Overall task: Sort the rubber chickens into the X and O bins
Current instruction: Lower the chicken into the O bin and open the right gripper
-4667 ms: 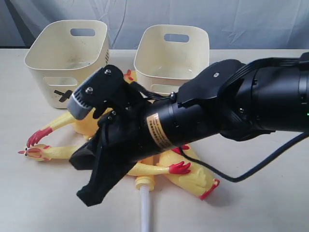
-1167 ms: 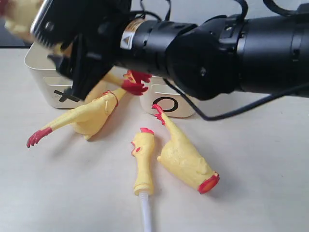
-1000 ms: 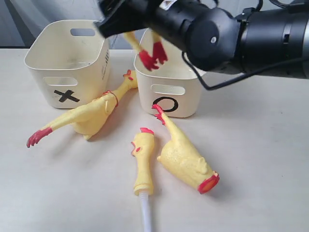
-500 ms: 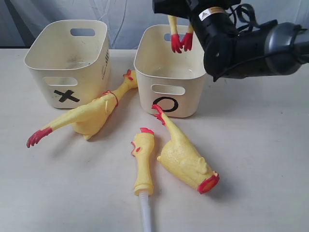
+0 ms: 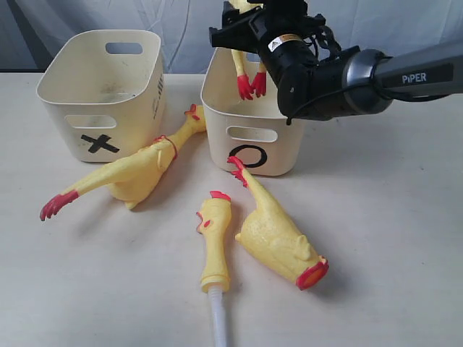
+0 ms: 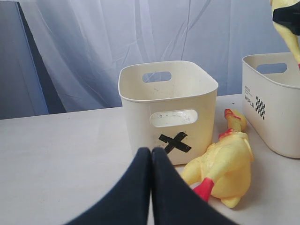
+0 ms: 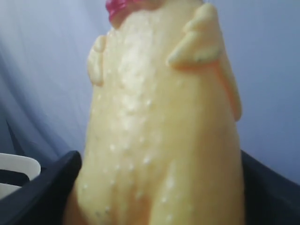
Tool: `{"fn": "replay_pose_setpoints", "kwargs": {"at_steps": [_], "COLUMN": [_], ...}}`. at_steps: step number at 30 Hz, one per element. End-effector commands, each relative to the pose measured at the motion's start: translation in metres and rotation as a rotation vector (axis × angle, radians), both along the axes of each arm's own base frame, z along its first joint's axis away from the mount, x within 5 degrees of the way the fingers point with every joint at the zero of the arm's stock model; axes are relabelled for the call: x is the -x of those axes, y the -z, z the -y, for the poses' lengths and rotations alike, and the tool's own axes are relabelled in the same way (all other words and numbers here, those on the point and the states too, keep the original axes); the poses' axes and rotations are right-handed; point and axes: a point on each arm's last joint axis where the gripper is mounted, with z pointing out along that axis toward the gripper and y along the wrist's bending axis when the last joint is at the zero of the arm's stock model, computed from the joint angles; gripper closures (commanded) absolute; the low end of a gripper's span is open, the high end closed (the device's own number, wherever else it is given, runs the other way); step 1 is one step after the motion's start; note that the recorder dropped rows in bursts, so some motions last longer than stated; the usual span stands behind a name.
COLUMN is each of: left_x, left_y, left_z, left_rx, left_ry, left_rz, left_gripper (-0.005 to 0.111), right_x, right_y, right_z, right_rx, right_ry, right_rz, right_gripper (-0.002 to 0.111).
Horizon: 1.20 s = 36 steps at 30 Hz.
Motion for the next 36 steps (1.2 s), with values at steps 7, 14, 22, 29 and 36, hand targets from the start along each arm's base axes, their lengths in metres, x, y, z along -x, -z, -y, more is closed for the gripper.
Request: {"fn": "replay_pose_setpoints", "kwargs": {"at_steps": [7,14,22,29,36], "left_x": [0.0,0.0,0.0,0.0,0.0], "left_y": [-0.002,-0.002,-0.002,-0.002,-0.002], "left_z": [0.0,0.0,0.0,0.0,0.0], "left_rx": [0.009,0.009,0.009,0.009,0.009], "left_ry": [0.002,0.002,0.002,0.002,0.002], "left_rz": [0.017,0.017,0.017,0.017,0.017], "left_gripper": [0.107,0.107,0.107,0.107,0.107], "right_x": [0.006,0.012,0.015,0.016,0.017], "right_y": [-0.016,-0.007,-0.012,-0.018,-0.028], "right_z": [-0.005,-0.009,-0.007,-0.007,-0.004], "right_rx": [0.022,0.064,0.031,0.077,0.141], "right_ry": [-0.063,-0.127,-0.125,-0.13,-0.12], "right_rz": [-0.093,-0.242,-0.29,-0.253,-0.21], "right_gripper": [0.046,0.047,0.028,0.028,0.028]}}
